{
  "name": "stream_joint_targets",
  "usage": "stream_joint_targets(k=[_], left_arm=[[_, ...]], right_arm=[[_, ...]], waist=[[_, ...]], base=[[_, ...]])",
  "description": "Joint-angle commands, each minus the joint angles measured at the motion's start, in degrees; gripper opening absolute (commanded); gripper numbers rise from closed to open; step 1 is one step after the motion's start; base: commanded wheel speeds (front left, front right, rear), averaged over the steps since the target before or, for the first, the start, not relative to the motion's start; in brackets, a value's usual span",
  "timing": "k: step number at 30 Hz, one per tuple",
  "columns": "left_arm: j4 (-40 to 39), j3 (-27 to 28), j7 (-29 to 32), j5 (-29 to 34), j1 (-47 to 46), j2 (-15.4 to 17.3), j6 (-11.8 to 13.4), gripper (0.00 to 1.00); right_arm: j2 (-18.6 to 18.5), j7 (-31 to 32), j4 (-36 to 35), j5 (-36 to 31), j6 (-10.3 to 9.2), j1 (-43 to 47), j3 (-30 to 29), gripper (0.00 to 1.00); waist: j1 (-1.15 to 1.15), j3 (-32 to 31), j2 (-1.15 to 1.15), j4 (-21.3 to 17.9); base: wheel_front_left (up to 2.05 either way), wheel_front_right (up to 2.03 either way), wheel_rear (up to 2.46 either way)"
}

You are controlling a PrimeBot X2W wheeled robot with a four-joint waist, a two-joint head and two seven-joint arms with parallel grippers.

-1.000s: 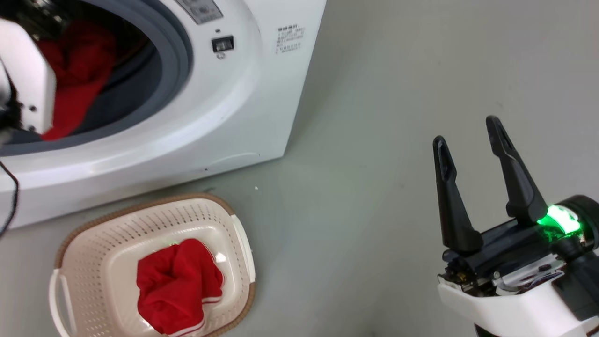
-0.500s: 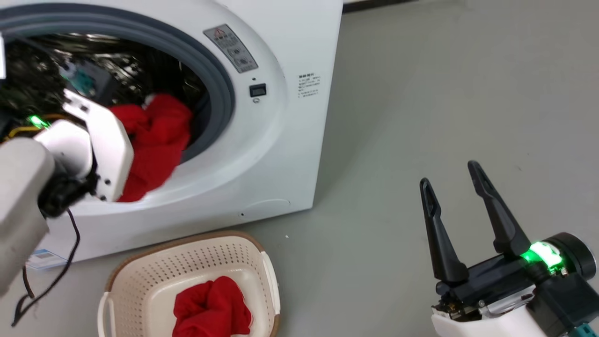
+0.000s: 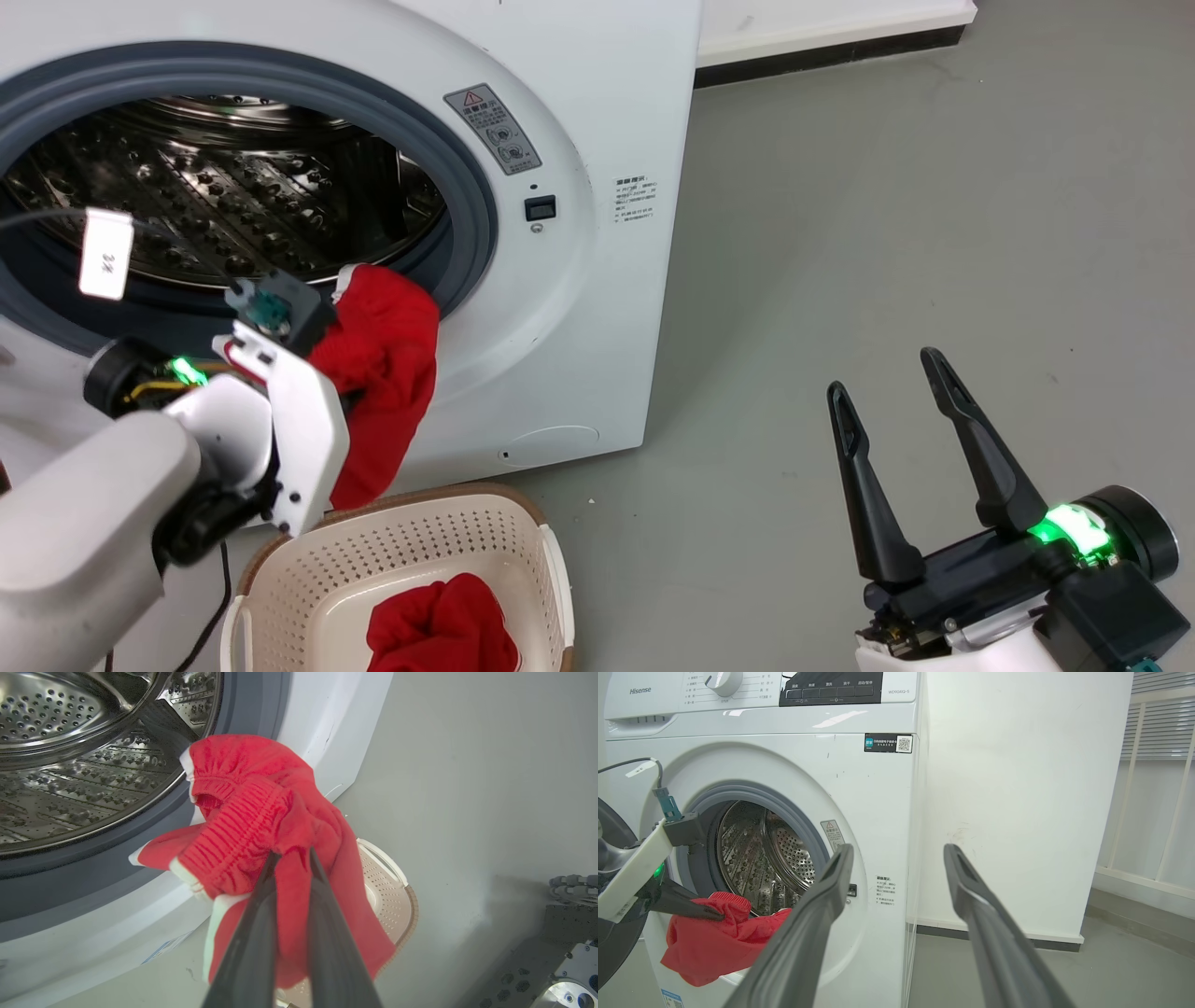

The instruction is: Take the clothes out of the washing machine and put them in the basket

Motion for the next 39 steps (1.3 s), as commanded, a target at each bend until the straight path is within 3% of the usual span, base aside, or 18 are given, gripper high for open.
stream_joint_targets(k=[1, 11, 18, 39], left_arm=[[-0.65, -0.31, -0.55, -0.05, 1.15, 0.39, 0.39, 0.00], [-1.33, -2.23, -2.85, -1.52, 7.61, 0.13, 1.00, 0.00], [3.93, -4.29, -2.88, -1.94, 9.69, -2.22, -0.87, 0.00], [34.50, -5.65, -7.71, -1.17, 3.00, -14.73, -5.92, 0.00]], right_arm=[[0.01, -0.11, 0.08, -0.23, -0.02, 0.79, 0.00, 1.00], [0.02, -0.11, -0.24, -0.40, -0.02, -0.83, -0.21, 1.00], [0.02, -0.11, -0.62, -0.07, -0.02, -3.40, -0.14, 1.00], [0.03, -0.10, -3.55, 1.75, -0.02, -11.10, -1.82, 1.00]], waist=[[0.01, 0.10, 0.00, -0.07], [0.01, 3.15, 0.00, -0.75], [0.01, 7.68, 0.00, -2.02], [0.01, 25.59, 0.00, -5.80]], base=[[0.00, 0.00, 0.00], [0.00, 0.00, 0.00], [0.00, 0.00, 0.00], [0.00, 0.00, 0.00]])
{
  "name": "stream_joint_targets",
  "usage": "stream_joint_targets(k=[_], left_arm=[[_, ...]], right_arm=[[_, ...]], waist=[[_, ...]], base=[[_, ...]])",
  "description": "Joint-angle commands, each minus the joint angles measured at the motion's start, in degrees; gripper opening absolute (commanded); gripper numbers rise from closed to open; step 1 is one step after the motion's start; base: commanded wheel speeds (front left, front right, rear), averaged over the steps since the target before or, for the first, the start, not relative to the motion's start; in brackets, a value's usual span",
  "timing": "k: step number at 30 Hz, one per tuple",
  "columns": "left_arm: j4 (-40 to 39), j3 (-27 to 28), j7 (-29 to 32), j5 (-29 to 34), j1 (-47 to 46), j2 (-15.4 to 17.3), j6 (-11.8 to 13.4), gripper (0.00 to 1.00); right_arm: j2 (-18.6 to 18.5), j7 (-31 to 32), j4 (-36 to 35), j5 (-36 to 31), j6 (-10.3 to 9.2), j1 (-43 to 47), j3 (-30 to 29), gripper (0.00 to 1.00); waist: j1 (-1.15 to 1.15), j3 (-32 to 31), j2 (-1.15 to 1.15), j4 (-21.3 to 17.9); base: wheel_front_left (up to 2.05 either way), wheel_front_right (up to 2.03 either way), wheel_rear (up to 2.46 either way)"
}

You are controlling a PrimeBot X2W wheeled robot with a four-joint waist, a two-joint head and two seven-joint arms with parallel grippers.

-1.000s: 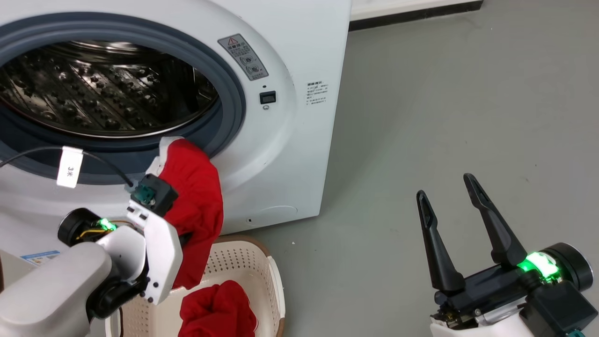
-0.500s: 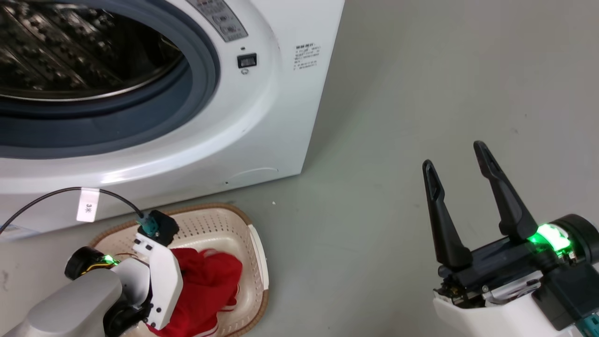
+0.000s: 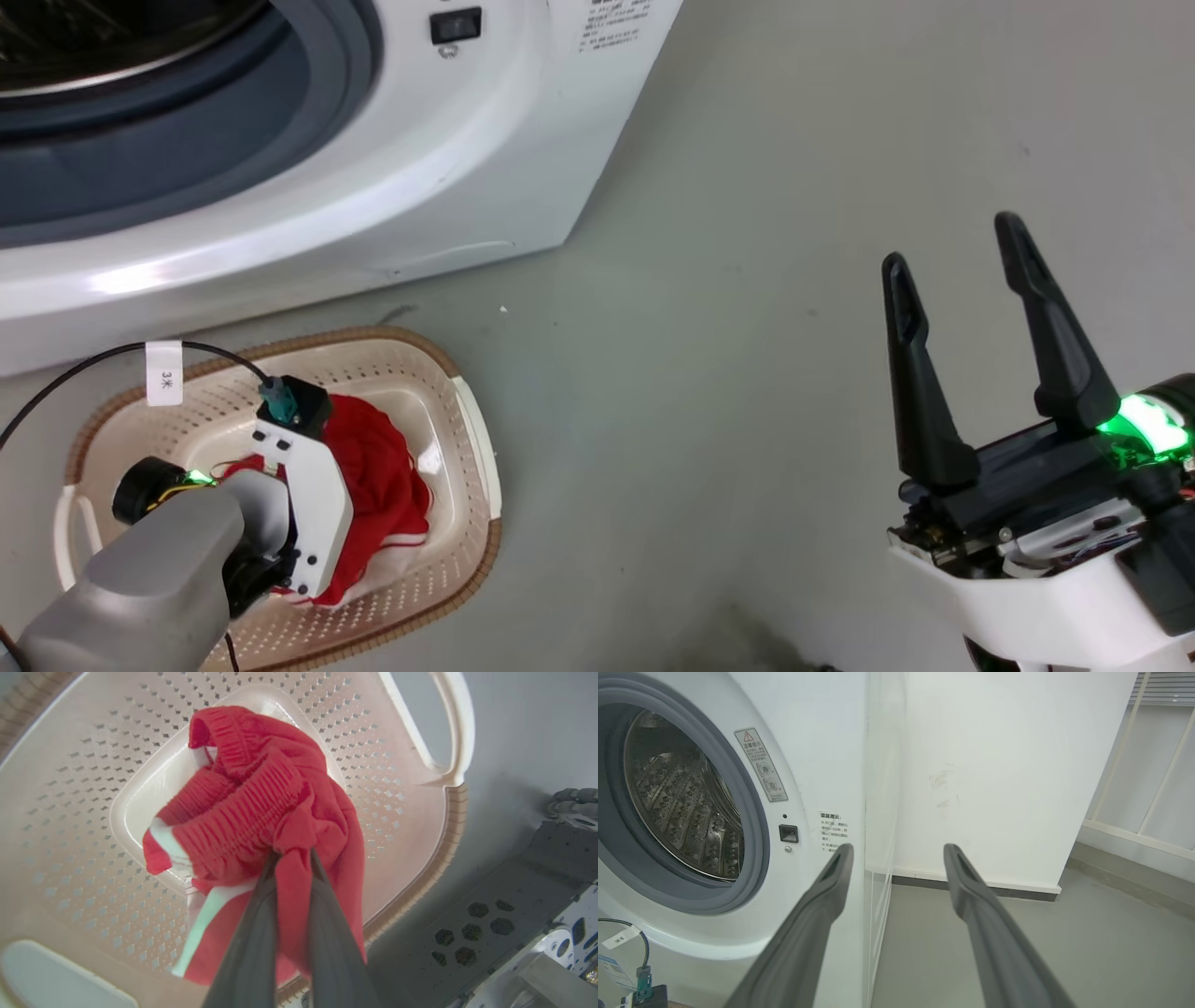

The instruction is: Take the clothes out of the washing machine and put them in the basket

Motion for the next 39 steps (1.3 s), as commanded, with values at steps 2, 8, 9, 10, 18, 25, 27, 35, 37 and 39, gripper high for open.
stream_joint_targets(k=[2, 8, 9, 10, 18, 25, 27, 35, 37, 39], left_arm=[[3.14, -0.03, -0.58, -0.25, -1.48, -1.55, -0.41, 0.00], [10.57, -1.09, -0.95, -0.08, -3.51, -4.83, -1.04, 0.00], [11.43, -1.25, -1.39, -0.05, -3.91, -5.41, -1.11, 0.00], [12.35, -1.41, -1.75, 0.09, -4.27, -6.01, -1.18, 0.00], [19.39, -3.03, -2.73, 0.40, -6.03, -9.63, -1.32, 0.00], [22.53, -4.91, -10.10, 2.05, -6.36, -12.18, -1.32, 1.00], [22.75, -5.38, -11.73, 2.41, -5.83, -12.77, -1.33, 1.00], [23.35, -6.62, -21.54, 4.71, -3.19, -15.04, -1.23, 1.00], [23.95, -6.83, -24.96, 5.55, -1.98, -15.79, -0.87, 1.00], [24.40, -6.69, -28.22, 5.68, -0.97, -16.65, -0.29, 1.00]], right_arm=[[0.05, -0.11, -0.72, 0.62, -0.02, -1.37, -0.31, 1.00], [0.05, -0.11, -1.39, 1.14, -0.02, -2.49, -0.80, 1.00], [0.05, -0.11, -1.44, 1.18, -0.02, -2.77, -0.89, 1.00], [0.05, -0.11, -1.58, 1.17, -0.02, -3.03, -1.04, 1.00], [0.05, -0.11, -2.20, 1.29, -0.02, -4.31, -1.43, 1.00], [0.05, -0.11, -1.17, 1.01, -0.02, -3.96, -1.01, 1.00], [0.05, -0.11, -0.80, 0.81, -0.02, -3.59, -0.85, 1.00], [0.05, -0.11, 0.91, 0.00, -0.02, -1.35, 0.00, 1.00], [0.04, -0.11, 1.33, -0.30, -0.02, -0.40, 0.24, 1.00], [0.04, -0.11, 1.71, -0.47, -0.02, 0.50, 0.44, 1.00]], waist=[[-0.01, 3.12, 0.00, -0.80], [-0.01, 6.10, 0.00, -0.81], [-0.01, 6.47, 0.00, -0.77], [-0.01, 6.89, 0.00, -0.70], [-0.01, 9.48, 0.00, -0.35], [-0.01, 7.59, 0.00, 0.19], [-0.01, 6.22, 0.00, 0.50], [-0.01, -0.74, 0.00, 1.59], [-0.01, -2.94, 0.00, 2.01], [-0.01, -5.02, 0.00, 2.45]], base=[[0.00, 0.00, 0.00], [0.00, 0.00, 0.00], [0.00, 0.00, 0.00], [0.00, 0.00, 0.00], [0.00, 0.00, 0.00], [0.00, 0.00, 0.00], [0.00, 0.00, 0.00], [0.00, 0.00, 0.00], [0.00, 0.00, 0.00], [0.00, 0.00, 0.00]])
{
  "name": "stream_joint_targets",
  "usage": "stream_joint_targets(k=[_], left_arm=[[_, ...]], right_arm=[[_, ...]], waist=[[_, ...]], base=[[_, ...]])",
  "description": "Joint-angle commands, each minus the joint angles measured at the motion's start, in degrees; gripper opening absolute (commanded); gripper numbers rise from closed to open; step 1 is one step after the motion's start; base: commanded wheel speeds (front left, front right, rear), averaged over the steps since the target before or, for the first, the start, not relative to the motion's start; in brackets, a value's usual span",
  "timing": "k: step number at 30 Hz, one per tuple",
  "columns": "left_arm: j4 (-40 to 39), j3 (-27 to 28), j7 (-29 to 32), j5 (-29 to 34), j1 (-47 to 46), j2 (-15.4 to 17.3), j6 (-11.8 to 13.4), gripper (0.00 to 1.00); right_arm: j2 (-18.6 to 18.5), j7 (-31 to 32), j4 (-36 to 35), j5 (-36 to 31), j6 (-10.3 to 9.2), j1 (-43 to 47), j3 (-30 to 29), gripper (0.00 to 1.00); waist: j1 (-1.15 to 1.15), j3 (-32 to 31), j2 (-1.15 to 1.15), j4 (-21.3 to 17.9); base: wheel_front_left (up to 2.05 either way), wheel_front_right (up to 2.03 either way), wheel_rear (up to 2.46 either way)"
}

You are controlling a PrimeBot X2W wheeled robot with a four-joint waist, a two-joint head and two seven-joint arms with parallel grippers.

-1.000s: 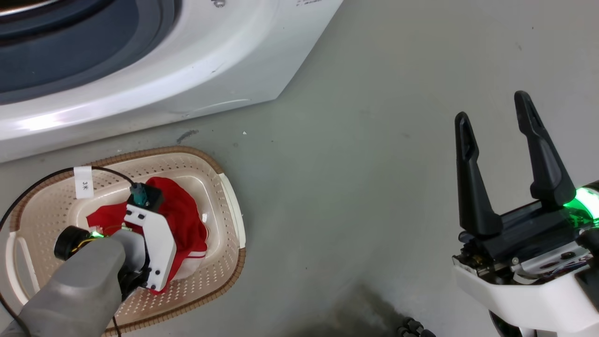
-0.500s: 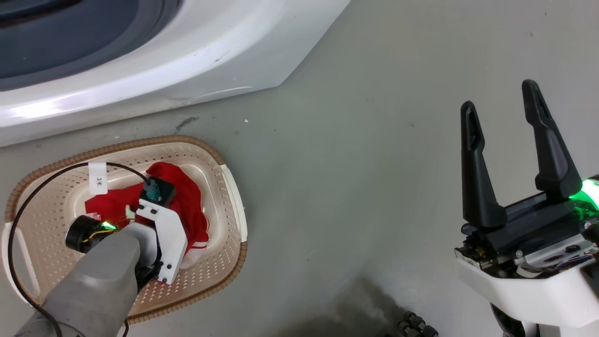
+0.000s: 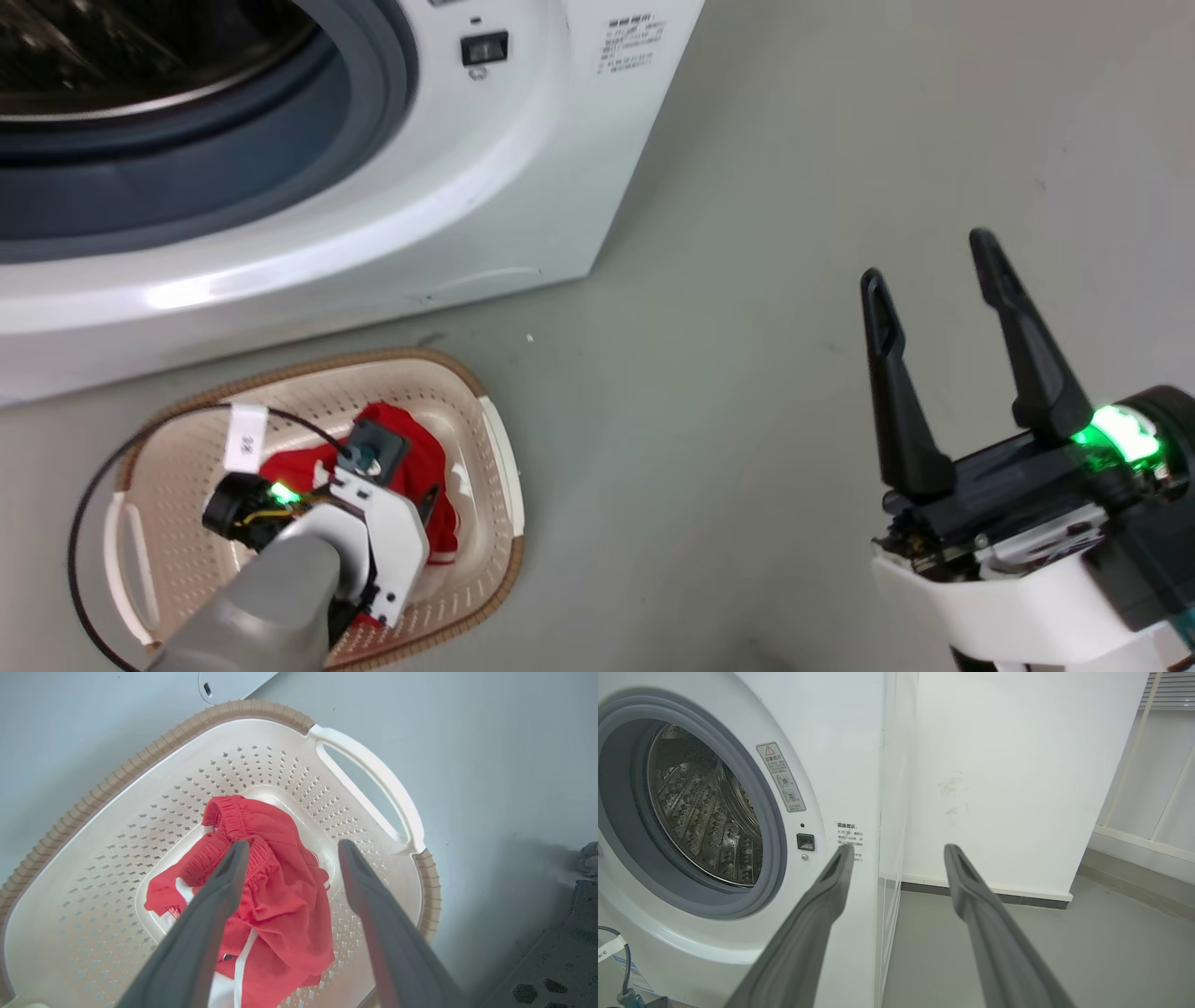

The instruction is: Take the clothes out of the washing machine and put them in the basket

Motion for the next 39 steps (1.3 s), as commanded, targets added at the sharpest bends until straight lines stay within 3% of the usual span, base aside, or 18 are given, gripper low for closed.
stream_joint_targets(k=[1, 7, 15, 21, 30, 39], left_arm=[[0.35, -0.01, -1.23, 0.52, 1.10, -0.61, 0.51, 1.00], [-1.43, 2.23, -4.67, 0.75, 4.13, -2.39, 3.65, 1.00], [-20.59, 15.05, -4.70, 9.12, 10.44, 1.64, 12.96, 1.00], [-33.33, 25.99, -4.71, 17.36, 19.37, 3.95, 17.54, 1.00], [-47.94, 41.57, -4.72, 27.87, 30.29, 3.19, 21.21, 1.00], [-56.67, 55.81, -4.72, 34.78, 38.96, -1.06, 22.09, 1.00]], right_arm=[[0.03, -0.11, 0.21, -0.43, -0.02, 0.82, 0.31, 1.00], [0.04, -0.11, 1.33, -1.56, -0.02, 3.01, 0.61, 1.00], [0.03, -0.11, 2.81, -2.38, -0.02, 5.95, -0.31, 1.00], [0.03, -0.11, 4.10, -2.07, -0.02, 8.20, -1.74, 1.00], [0.03, -0.11, 5.03, -2.61, -0.02, 10.17, -3.87, 1.00], [0.03, -0.11, 5.73, -1.21, -0.02, 11.77, -6.11, 1.00]], waist=[[0.00, -3.66, 0.00, 1.09], [0.00, -9.44, 0.00, 2.84], [0.00, -15.32, 0.00, 5.88], [0.00, -18.86, 0.00, 7.65], [0.00, -22.21, 0.00, 9.65], [0.00, -24.18, 0.00, 10.71]], base=[[0.00, 0.00, 0.00], [0.00, 0.00, 0.00], [0.00, 0.00, 0.00], [0.00, 0.00, 0.00], [0.00, 0.00, 0.00], [0.00, 0.00, 0.00]])
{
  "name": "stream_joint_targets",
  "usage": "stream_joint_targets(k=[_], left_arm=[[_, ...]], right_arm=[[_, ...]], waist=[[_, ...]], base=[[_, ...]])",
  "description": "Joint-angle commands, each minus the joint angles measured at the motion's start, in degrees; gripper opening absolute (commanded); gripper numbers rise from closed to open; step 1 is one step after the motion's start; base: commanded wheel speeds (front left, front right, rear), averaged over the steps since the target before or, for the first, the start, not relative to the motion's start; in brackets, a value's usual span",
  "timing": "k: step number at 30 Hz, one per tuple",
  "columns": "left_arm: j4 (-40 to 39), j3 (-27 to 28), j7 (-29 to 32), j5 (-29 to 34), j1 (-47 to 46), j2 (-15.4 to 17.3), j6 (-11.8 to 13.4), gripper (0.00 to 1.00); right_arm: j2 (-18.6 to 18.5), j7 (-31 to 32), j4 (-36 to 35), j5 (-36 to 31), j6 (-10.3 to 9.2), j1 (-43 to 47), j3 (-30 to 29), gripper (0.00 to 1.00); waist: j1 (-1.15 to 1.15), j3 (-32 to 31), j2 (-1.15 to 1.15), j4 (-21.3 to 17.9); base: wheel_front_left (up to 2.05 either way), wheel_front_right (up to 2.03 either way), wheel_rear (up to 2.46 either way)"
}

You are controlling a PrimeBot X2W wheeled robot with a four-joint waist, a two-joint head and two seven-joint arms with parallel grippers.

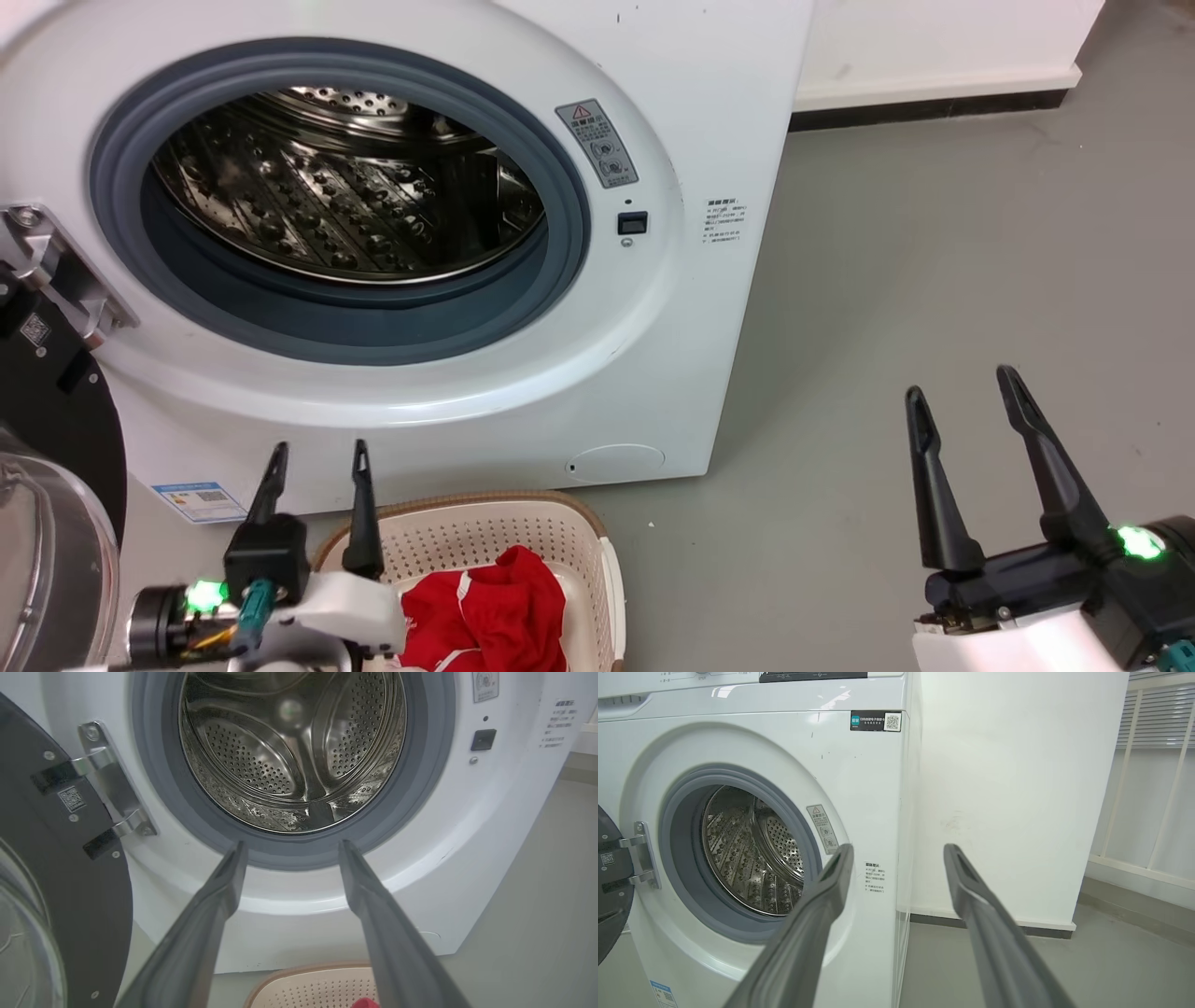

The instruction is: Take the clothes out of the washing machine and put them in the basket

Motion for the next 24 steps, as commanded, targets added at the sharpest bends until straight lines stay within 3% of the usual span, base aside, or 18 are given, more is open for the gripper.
stream_joint_targets(k=[1, 6, 15, 24], left_arm=[[-1.34, 1.69, -0.14, 1.18, 1.74, -0.90, -0.29, 1.00], [-6.40, 7.47, -0.14, 4.65, 6.11, -4.35, -1.52, 1.00], [-12.10, 13.76, -0.15, 8.75, 11.22, -10.17, -7.27, 1.00], [-14.58, 16.86, -0.15, 11.43, 13.75, -12.87, -10.00, 1.00]], right_arm=[[0.03, -0.10, 0.33, 0.47, -0.02, 0.79, -0.31, 1.00], [0.03, -0.10, 2.56, 1.94, -0.02, 2.55, -1.35, 1.00], [0.03, -0.11, 6.03, 4.20, -0.02, 4.33, -2.12, 1.00], [0.03, -0.11, 8.35, 4.97, -0.02, 6.09, -3.17, 1.00]], waist=[[0.01, -0.53, 0.00, 0.22], [0.01, -1.94, 0.00, 0.61], [0.01, -3.75, 0.00, 1.57], [0.01, -5.38, 0.00, 2.31]], base=[[0.00, 0.00, 0.00], [0.00, 0.00, 0.00], [0.00, 0.00, 0.00], [0.00, 0.00, 0.00]])
